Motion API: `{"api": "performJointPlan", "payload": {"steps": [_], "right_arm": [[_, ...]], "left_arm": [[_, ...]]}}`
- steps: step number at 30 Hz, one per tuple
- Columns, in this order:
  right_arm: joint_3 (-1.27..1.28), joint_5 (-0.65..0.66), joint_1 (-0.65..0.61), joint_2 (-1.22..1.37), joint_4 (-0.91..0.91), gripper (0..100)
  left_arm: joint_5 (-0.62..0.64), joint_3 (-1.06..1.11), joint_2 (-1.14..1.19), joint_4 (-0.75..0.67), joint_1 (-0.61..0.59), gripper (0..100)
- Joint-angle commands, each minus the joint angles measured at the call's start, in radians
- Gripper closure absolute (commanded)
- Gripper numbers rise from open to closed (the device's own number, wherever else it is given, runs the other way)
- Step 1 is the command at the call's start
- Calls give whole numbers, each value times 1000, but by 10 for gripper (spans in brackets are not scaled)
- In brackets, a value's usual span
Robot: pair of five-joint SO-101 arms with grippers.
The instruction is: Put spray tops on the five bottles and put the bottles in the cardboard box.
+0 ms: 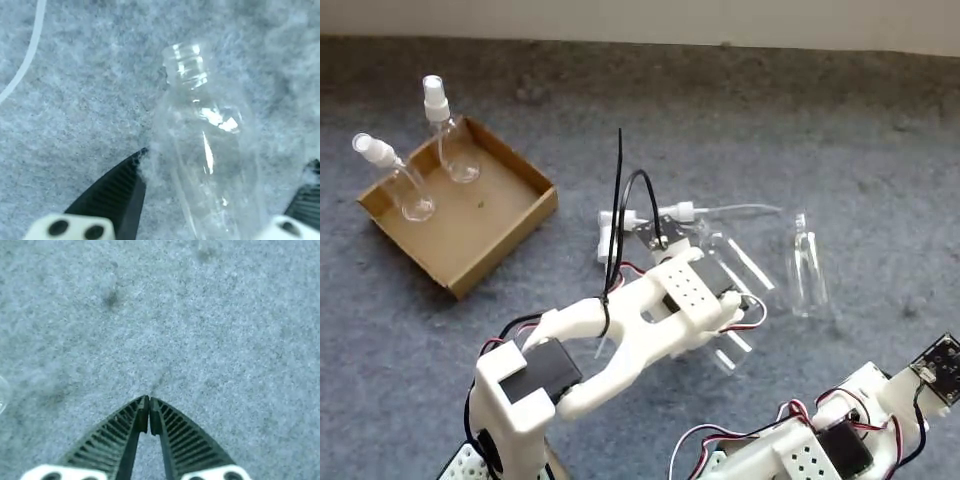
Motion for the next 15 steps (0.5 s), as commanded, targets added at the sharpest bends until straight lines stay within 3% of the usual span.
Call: {"api": "performJointPlan", "payload": {"steps": [1,8,15], "right_arm": [[131,12,12,-7,1,994],[131,12,13,-7,1,994],[131,12,13,-7,1,994]], "left_arm": [[3,-8,-50,-14,-10,601],[3,-10,-50,-15,-12,627],[5,-36,-50,-8,-102,895]]}}
